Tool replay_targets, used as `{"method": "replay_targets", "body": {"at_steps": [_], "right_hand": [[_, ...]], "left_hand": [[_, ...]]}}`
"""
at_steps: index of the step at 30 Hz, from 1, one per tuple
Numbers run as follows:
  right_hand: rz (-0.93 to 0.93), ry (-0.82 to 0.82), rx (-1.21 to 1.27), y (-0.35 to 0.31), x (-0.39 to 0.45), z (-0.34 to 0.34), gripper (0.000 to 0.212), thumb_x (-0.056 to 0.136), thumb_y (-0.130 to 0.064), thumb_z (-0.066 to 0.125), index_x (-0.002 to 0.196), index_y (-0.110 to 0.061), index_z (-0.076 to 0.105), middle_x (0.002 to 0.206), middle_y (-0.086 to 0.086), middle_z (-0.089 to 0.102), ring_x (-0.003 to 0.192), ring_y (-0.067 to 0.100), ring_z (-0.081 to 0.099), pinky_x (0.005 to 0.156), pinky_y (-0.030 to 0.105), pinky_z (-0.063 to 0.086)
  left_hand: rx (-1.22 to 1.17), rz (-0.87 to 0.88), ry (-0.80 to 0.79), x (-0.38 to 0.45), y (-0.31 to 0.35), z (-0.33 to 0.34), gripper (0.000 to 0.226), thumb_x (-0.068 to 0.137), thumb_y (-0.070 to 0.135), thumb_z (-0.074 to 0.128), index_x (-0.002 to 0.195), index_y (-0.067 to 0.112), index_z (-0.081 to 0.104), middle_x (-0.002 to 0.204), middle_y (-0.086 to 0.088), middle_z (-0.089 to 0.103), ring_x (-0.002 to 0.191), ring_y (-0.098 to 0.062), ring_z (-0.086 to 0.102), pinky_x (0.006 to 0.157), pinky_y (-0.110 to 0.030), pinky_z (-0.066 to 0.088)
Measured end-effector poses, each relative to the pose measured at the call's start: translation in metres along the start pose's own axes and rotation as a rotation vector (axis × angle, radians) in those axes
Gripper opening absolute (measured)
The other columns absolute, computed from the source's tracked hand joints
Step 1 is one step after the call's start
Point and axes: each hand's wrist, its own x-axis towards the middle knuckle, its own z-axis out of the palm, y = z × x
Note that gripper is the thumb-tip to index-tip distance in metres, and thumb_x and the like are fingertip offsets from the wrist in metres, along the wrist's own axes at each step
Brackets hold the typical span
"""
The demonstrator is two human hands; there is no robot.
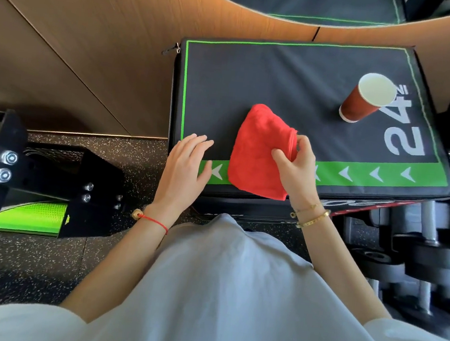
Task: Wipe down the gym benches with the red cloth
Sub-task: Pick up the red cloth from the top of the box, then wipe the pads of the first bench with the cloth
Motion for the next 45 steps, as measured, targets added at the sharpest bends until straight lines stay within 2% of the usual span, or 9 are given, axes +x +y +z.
{"method": "replay_targets", "body": {"at_steps": [2,9,14,20,25,28,33,37,45], "right_hand": [[0.032,0.018,0.057,0.004,-0.008,-0.01,0.015,0.084,-0.004,0.061,0.091,-0.01,0.05,0.076,-0.006,0.051,0.067,0.005,0.046,0.061,0.012,0.039],[0.073,0.115,0.127,0.006,-0.042,-0.029,0.016,0.085,0.0,0.06,0.095,-0.01,0.051,0.079,-0.007,0.054,0.067,-0.002,0.049,0.066,0.013,0.042],[0.094,0.248,0.129,0.002,-0.074,-0.021,0.019,0.085,0.0,0.061,0.102,-0.004,0.055,0.091,0.001,0.059,0.081,0.007,0.054,0.076,0.019,0.044],[0.156,0.498,0.173,0.0,-0.13,0.007,0.018,0.083,0.0,0.062,0.096,-0.01,0.054,0.086,-0.004,0.057,0.078,0.006,0.052,0.076,0.025,0.043],[0.233,0.72,0.193,0.001,-0.195,0.035,0.016,0.081,-0.003,0.062,0.095,-0.007,0.054,0.085,0.002,0.058,0.077,0.01,0.052,0.074,0.031,0.044],[0.287,0.854,0.217,0.001,-0.238,0.052,0.017,0.082,-0.002,0.063,0.095,-0.01,0.054,0.086,0.0,0.059,0.078,0.008,0.053,0.075,0.028,0.045],[0.377,1.089,0.248,0.002,-0.314,0.082,0.021,0.082,0.0,0.063,0.092,-0.016,0.054,0.08,-0.01,0.059,0.07,-0.005,0.053,0.069,0.011,0.042],[0.431,1.255,0.308,0.003,-0.377,0.104,0.019,0.083,-0.001,0.063,0.095,-0.013,0.055,0.081,-0.008,0.06,0.073,0.001,0.055,0.071,0.014,0.043],[0.506,1.567,0.334,0.001,-0.518,0.146,0.021,0.083,0.001,0.063,0.095,-0.012,0.054,0.082,-0.007,0.058,0.072,-0.004,0.053,0.071,0.01,0.042]], "left_hand": [[-0.013,0.035,-0.004,0.0,0.005,0.0,0.04,0.096,0.017,0.054,0.135,0.01,0.054,0.14,-0.006,0.054,0.139,-0.025,0.041,0.117,-0.043,0.032],[-0.063,0.15,-0.052,-0.001,0.017,-0.004,0.039,0.096,0.015,0.055,0.135,0.011,0.055,0.14,-0.003,0.055,0.138,-0.021,0.042,0.117,-0.042,0.032],[-0.091,0.271,-0.104,0.001,0.011,-0.016,0.037,0.095,0.013,0.057,0.132,0.01,0.058,0.137,-0.004,0.057,0.135,-0.022,0.046,0.116,-0.043,0.034],[-0.101,0.477,-0.193,0.001,-0.009,-0.032,0.036,0.094,0.013,0.057,0.129,0.011,0.059,0.133,-0.004,0.06,0.13,-0.022,0.05,0.115,-0.038,0.036],[-0.105,0.664,-0.302,-0.008,-0.021,-0.042,0.035,0.093,0.014,0.056,0.127,0.012,0.06,0.131,-0.002,0.061,0.129,-0.02,0.05,0.112,-0.035,0.036],[-0.131,0.79,-0.384,-0.017,-0.021,-0.043,0.034,0.093,0.015,0.056,0.127,0.013,0.06,0.13,-0.002,0.061,0.128,-0.021,0.051,0.113,-0.038,0.037],[-0.156,0.999,-0.55,-0.047,-0.009,-0.041,0.034,0.095,0.015,0.055,0.129,0.011,0.059,0.132,-0.004,0.06,0.128,-0.022,0.051,0.112,-0.042,0.038],[-0.186,1.152,-0.659,-0.088,0.007,-0.039,0.034,0.093,0.013,0.057,0.127,0.011,0.061,0.129,-0.004,0.062,0.125,-0.023,0.053,0.109,-0.041,0.04],[-0.219,1.452,-0.848,-0.21,0.037,-0.044,0.034,0.094,0.012,0.057,0.127,0.007,0.061,0.129,-0.007,0.062,0.125,-0.024,0.054,0.11,-0.042,0.04]]}}
